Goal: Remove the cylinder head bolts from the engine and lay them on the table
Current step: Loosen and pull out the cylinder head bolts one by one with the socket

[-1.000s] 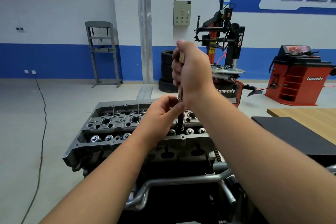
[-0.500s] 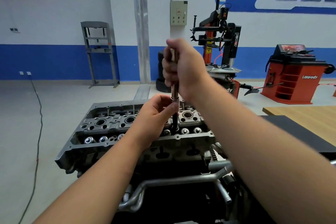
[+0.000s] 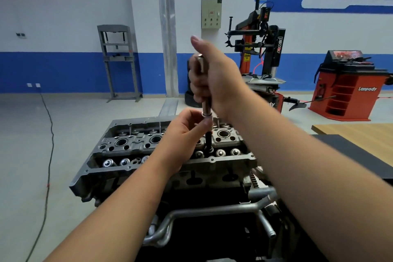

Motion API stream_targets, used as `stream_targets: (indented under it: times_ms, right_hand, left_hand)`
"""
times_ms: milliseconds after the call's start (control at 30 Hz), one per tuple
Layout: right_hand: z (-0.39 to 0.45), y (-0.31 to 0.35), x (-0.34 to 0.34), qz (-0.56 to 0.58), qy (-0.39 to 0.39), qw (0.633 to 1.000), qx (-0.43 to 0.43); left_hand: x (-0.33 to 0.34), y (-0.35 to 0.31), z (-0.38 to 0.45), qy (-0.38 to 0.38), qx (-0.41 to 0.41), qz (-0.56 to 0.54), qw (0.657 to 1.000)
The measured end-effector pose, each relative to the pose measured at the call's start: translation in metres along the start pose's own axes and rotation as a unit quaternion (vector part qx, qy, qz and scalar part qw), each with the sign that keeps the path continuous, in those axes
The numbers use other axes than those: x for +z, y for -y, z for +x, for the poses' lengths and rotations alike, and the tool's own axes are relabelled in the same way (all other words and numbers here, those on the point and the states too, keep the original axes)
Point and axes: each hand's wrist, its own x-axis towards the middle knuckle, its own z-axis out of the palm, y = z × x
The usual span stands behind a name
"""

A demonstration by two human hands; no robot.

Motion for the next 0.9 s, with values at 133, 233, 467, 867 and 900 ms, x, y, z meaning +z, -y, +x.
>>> stream_targets:
  times_ms: [133, 233, 467, 867, 900]
  right_hand:
    - [-0.003, 0.004, -0.012, 0.031, 0.053, 0.998, 0.017]
    - [-0.01, -0.006, 0.008, -0.042, -0.105, 0.992, -0.056]
    - [-0.001, 0.012, -0.006, 0.006, 0.038, 0.999, 0.026]
    - [-0.005, 0.006, 0.002, 0.014, -0.06, 0.998, -0.007]
    - [-0.002, 0.012, -0.005, 0.024, 0.002, 0.999, 0.028]
  left_hand:
    - [-0.001, -0.004, -0.001, 0.036, -0.026, 0.001, 0.999]
    - [0.001, -0.007, 0.0, 0.03, -0.031, 0.012, 0.999]
    - [0.003, -0.002, -0.001, -0.019, -0.005, 0.016, 1.0]
    - [0.005, -0.003, 0.0, -0.009, -0.006, 0.021, 1.0]
    - [0.004, -0.003, -0.001, -0.011, -0.007, 0.016, 1.0]
